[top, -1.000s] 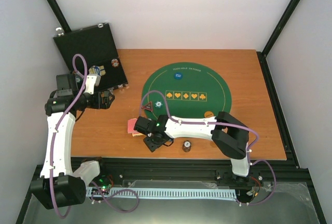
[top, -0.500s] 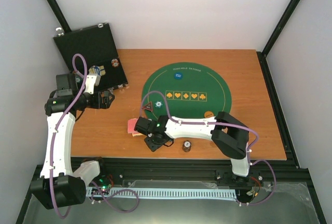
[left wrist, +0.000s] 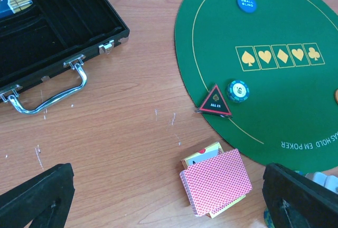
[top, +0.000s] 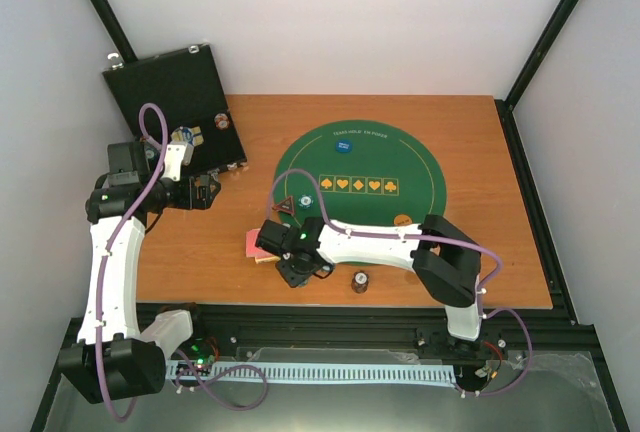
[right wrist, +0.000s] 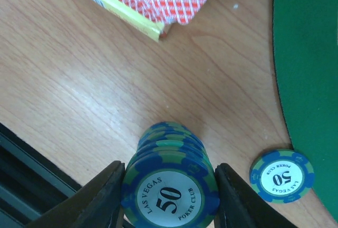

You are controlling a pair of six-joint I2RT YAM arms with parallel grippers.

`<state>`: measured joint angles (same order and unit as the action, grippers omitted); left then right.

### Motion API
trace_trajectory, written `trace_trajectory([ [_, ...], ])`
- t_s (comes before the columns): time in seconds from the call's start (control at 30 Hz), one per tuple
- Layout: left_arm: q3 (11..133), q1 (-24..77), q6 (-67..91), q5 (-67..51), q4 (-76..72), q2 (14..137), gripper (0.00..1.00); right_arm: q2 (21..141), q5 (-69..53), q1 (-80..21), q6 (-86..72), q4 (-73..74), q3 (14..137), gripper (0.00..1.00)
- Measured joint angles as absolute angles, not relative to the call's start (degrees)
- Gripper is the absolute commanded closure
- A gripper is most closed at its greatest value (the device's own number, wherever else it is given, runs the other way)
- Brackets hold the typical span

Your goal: Distribute texas hold em gaming equipment

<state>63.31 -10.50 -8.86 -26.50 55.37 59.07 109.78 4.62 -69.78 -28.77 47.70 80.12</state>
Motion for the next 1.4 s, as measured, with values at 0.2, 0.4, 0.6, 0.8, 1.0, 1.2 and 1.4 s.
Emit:
trace_trajectory([
  [0.2, 63.3, -10.5, -8.9, -26.5, 55.4, 59.1, 0.0, 109.0, 5.7, -69.5, -27.9, 50.8, 84.3, 0.69],
  [0.4, 63.3, -10.5, -8.9, -26.5, 55.4, 59.1, 0.0, 107.9, 6.7, -65.8, -25.5, 54.3, 89.9, 0.69],
  [0.6, 63.3, -10.5, -8.9, -26.5, 55.4, 59.1, 0.0, 107.2, 6.9, -52.8, -21.6, 56.1, 95.8, 0.69],
  [0.8, 63.6, -10.5, -8.9, -26.6, 55.6, 59.5, 0.0, 113.8, 7.1, -38.9, -17.9, 56.9, 109.2, 0.71],
  [1.0, 64.5, -10.5, -9.0, -27.0, 55.6, 61.2, 0.0, 126.7, 6.2, -30.4, -16.2, 57.2, 120.9, 0.72],
  [1.2, 65.0, -10.5, -9.0, -27.7, 55.6, 61.9, 0.0, 136.2, 5.2, -25.4, -15.2, 57.4, 126.0, 0.72],
  [1.4, 65.2, -10.5, -9.1, -28.6, 55.6, 62.0, 0.0, 141.4, 5.1, -23.2, -14.5, 56.3, 126.6, 0.73],
])
